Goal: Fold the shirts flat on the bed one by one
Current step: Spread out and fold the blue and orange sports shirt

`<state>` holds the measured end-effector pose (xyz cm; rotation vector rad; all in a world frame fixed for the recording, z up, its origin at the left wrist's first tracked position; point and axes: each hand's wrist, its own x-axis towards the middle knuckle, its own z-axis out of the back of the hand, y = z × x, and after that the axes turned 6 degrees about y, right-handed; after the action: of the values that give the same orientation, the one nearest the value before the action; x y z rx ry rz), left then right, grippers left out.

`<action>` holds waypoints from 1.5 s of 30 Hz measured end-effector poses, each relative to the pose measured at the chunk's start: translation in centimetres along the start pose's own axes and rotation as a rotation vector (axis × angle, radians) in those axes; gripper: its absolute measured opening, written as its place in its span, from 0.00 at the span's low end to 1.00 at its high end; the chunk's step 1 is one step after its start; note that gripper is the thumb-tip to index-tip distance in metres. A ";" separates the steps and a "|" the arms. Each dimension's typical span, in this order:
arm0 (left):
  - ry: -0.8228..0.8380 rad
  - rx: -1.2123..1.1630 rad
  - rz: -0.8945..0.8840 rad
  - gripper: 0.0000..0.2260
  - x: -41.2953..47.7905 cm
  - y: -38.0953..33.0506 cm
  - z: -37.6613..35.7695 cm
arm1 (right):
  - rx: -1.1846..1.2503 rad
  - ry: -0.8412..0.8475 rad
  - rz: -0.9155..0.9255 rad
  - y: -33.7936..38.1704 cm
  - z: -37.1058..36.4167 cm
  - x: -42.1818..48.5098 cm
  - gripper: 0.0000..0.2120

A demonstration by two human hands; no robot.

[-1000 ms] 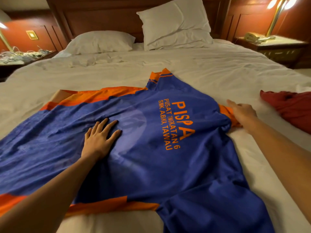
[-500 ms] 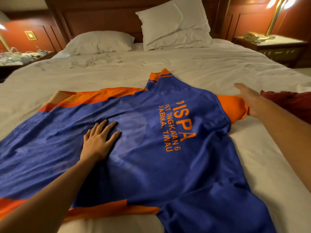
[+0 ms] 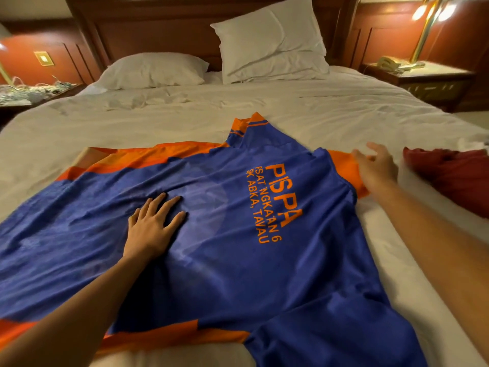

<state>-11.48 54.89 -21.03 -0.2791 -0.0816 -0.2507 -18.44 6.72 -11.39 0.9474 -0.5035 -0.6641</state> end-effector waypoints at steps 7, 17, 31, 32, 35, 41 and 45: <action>0.026 -0.033 0.013 0.25 -0.9 -0.5 0.5 | -0.137 0.141 -0.033 -3.8 0.8 -10.9 0.28; 0.196 -0.029 0.010 0.26 -8.5 2.3 3.7 | -0.086 0.064 -0.289 -5.7 6.0 -14.0 0.23; 0.338 0.170 0.343 0.30 -19.2 13.8 12.8 | -0.940 0.340 0.063 -0.7 10.3 -31.0 0.43; 0.332 0.160 0.398 0.31 -19.7 14.6 13.4 | -1.071 0.242 0.171 0.1 10.4 -32.1 0.40; 0.269 0.151 0.517 0.34 -20.8 16.4 14.6 | -0.924 0.214 0.569 2.3 8.7 -36.4 0.24; 0.152 0.139 0.592 0.32 -21.3 19.1 15.8 | -0.770 0.710 0.585 2.4 4.5 -41.6 0.12; 0.174 0.148 0.315 0.20 -20.9 19.9 16.9 | -0.639 1.117 0.368 5.4 5.0 -39.1 0.08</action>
<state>-27.35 83.10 -12.47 -0.1193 0.1150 0.0448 -47.38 33.91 -8.39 0.4676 0.5104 0.1101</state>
